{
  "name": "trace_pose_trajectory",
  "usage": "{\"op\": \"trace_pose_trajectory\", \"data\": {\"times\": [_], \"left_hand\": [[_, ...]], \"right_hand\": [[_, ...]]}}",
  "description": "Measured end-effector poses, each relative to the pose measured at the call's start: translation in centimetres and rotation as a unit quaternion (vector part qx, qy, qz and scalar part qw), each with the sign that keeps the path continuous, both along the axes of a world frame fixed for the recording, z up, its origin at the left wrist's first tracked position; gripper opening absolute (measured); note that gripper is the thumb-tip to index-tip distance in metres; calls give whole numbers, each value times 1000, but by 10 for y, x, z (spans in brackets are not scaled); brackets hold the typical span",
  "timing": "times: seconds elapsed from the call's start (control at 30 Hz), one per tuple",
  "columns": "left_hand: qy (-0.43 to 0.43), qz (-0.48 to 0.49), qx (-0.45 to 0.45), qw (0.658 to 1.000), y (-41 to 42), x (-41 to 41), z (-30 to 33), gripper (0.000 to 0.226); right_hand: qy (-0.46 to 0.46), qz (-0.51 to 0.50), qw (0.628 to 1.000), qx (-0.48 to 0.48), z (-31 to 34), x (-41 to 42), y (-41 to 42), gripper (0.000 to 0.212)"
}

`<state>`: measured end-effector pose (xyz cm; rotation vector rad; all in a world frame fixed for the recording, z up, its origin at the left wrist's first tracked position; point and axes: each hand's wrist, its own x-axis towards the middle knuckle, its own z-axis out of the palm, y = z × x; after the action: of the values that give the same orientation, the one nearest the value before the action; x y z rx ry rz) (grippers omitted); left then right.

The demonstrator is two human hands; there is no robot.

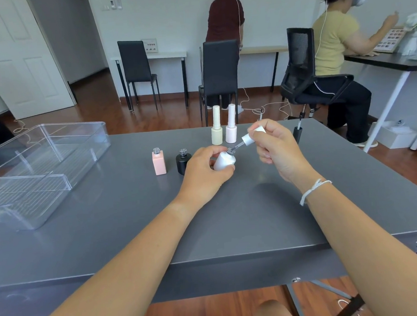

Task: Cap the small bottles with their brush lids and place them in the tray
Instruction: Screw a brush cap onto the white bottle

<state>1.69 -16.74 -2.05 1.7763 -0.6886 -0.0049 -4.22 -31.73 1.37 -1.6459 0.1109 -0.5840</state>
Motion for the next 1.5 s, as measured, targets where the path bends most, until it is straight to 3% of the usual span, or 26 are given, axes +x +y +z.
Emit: {"op": "trace_pose_trajectory", "data": {"times": [0.27, 0.57, 0.73, 0.83, 0.93, 1.13, 1.3, 1.47, 1.5], "left_hand": [[-7, -13, 3, 1000, 0, -1, 1, 31], [-27, -16, 23, 999, 0, 0, -1, 31], [-32, -20, 28, 999, 0, -1, -2, 32], [-35, -14, 31, 999, -1, 0, -2, 32], [-31, -7, 29, 999, -1, 0, -2, 30], [-30, -4, 25, 999, 0, -1, 0, 27], [-32, -2, 28, 999, 0, -2, 0, 28], [-27, 0, 24, 999, 0, -1, -1, 28], [-26, 0, 22, 999, 0, -1, -1, 28]], "right_hand": [[7, 16, 999, -29, -1, 0, 3, 19], [7, 38, 988, -148, -13, 5, 5, 12], [27, -26, 962, -269, -17, 7, 2, 37], [60, -27, 945, -319, -18, 7, 2, 35], [62, 15, 957, -282, -18, 6, 1, 23], [3, 2, 968, -251, -17, 7, 5, 10], [37, -20, 961, -272, -18, 9, 2, 28], [9, 13, 972, -235, -17, 4, 0, 1], [6, 12, 973, -231, -16, 4, -1, 5]]}}
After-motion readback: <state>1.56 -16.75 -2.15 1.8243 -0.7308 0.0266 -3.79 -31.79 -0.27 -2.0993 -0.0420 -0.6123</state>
